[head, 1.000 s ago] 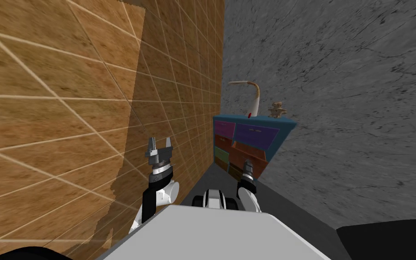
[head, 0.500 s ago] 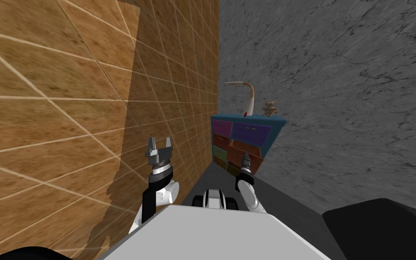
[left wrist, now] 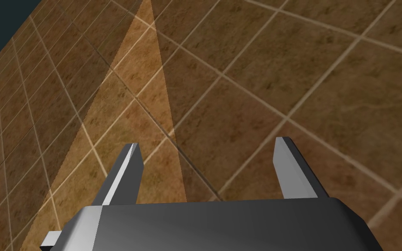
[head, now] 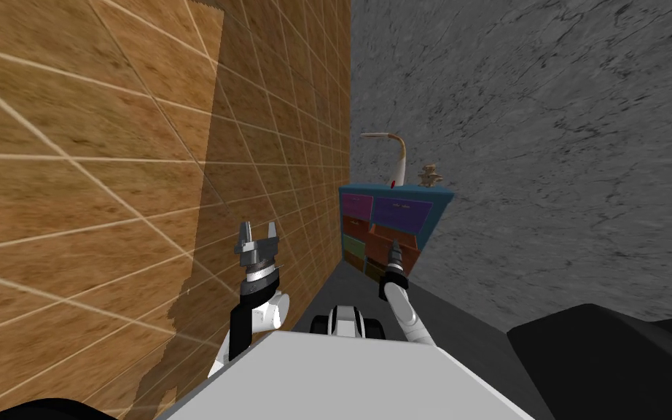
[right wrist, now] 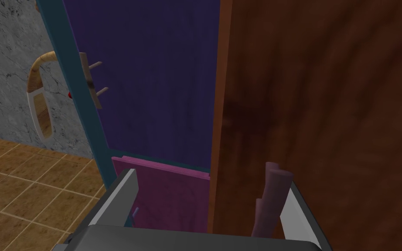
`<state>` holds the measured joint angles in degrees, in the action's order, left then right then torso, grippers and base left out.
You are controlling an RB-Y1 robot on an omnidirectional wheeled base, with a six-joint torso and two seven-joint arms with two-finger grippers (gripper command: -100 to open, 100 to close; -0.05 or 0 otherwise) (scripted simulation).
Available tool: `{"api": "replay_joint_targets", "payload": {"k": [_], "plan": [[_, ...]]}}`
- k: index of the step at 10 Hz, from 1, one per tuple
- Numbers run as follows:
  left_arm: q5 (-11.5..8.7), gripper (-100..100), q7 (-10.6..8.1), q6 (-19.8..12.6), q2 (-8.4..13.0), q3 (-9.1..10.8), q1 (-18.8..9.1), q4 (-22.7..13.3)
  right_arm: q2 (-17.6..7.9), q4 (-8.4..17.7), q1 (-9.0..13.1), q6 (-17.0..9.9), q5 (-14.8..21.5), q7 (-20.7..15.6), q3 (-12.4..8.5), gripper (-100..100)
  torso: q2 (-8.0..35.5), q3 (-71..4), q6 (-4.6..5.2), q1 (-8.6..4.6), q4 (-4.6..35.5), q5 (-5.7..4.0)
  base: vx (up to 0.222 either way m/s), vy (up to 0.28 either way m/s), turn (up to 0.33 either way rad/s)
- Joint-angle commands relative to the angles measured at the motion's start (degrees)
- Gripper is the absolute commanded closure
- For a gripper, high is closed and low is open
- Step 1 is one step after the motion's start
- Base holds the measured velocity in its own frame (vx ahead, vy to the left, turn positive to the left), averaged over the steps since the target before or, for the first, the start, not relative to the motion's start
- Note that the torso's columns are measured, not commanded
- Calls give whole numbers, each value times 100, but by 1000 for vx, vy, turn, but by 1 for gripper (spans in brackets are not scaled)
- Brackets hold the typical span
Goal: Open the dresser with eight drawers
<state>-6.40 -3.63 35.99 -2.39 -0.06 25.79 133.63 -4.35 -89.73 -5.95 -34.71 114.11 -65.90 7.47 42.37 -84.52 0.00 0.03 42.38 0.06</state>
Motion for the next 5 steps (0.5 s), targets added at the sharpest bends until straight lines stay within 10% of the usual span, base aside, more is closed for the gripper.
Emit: {"api": "replay_joint_targets", "payload": {"k": [1, 5], "plan": [[0, 0, 0, 0, 0, 0, 0, 0, 1, 7, -5, -1, 0, 4, 2, 0, -3, -2, 1, -1, -2, -1, 0, 0, 0], [0, 0, 0, 0, 0, 0, 0, 0, 2, 13, -9, 4, -3, 4, 2, 0, -5, -3, 0, -2, -8, -5, 0, 0, 0]]}}
